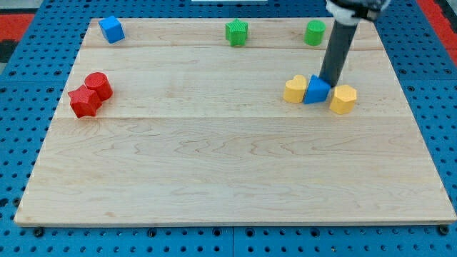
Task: Place the blue triangle below the yellow hexagon
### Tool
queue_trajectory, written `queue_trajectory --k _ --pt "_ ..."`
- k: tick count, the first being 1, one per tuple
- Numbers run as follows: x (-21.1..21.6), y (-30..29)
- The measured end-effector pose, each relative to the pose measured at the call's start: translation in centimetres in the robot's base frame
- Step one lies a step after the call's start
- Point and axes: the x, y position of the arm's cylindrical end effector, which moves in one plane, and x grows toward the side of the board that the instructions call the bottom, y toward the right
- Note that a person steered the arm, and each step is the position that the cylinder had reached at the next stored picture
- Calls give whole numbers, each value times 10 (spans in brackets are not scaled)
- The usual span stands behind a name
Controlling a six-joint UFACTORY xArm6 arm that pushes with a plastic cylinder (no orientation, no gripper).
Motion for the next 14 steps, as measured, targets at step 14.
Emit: queue_trajectory --k 14 --pt "141 -64"
